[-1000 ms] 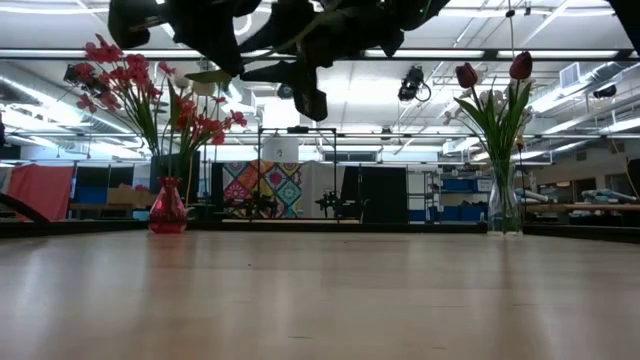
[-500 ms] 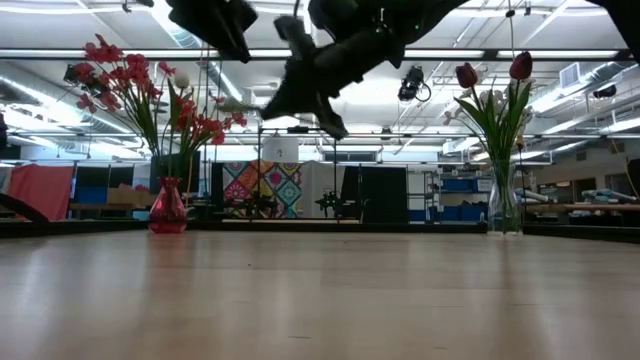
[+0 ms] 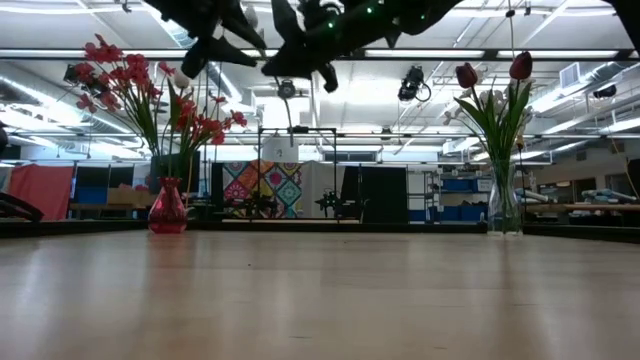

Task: Sort flowers into vase by color
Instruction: Put the white flower into the red vase

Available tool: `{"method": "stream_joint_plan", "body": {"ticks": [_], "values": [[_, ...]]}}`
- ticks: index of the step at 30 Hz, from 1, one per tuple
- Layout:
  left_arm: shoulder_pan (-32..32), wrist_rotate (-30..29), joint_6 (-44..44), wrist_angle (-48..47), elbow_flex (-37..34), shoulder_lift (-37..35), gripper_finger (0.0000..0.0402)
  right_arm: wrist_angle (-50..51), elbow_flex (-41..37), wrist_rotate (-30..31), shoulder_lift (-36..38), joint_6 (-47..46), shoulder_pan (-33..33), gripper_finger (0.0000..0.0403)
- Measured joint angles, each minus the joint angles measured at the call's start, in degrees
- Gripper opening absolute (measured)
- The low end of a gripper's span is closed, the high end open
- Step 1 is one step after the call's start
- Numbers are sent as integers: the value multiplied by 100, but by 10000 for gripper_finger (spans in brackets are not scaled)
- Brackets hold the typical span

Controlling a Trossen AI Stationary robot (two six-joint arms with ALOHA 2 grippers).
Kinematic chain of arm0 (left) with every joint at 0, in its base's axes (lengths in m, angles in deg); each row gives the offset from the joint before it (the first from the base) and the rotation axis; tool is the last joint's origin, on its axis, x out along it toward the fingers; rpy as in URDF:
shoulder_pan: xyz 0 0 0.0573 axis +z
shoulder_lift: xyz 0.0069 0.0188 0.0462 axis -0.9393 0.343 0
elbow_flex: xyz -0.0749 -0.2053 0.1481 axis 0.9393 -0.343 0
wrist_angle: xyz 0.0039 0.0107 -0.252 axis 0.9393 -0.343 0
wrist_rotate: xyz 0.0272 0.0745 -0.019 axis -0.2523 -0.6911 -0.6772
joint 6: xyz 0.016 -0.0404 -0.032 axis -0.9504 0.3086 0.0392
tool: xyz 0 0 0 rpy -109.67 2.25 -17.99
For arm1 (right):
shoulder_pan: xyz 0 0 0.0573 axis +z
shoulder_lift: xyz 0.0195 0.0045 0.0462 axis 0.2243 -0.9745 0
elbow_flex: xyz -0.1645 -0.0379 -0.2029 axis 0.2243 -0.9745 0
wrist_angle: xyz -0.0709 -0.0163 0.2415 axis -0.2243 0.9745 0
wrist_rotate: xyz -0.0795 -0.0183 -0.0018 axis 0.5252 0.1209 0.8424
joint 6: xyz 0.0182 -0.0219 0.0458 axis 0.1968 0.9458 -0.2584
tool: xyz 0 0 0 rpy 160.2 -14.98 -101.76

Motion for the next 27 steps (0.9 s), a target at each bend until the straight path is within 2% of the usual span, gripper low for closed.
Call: {"method": "stream_joint_plan", "body": {"ticks": [4, 6, 12, 17, 20, 24, 27], "values": [[193, -42, 67, 1865, -726, -285, 169, -344, 2, -20, 6, 619, 79, 9], [215, -38, -79, 2336, -865, -357, 169, -298, 2, -140, 6, 703, 83, 9], [202, -38, -653, 2378, -828, -365, 148, -289, 0, -406, 6, 764, -4, 9], [208, -82, -879, 2303, -826, -372, 73, -283, 0, -588, 6, 764, -142, 11], [202, -235, -900, 2159, -826, -416, 19, -208, 1, -921, 6, 753, -275, 40], [204, -269, -1205, 1779, -809, -555, 13, 401, 2, -1035, 10, 460, -493, 89], [212, -493, -1597, 717, -519, -768, 11, 1023, 2, -1000, 10, 226, -745, 121]]}}
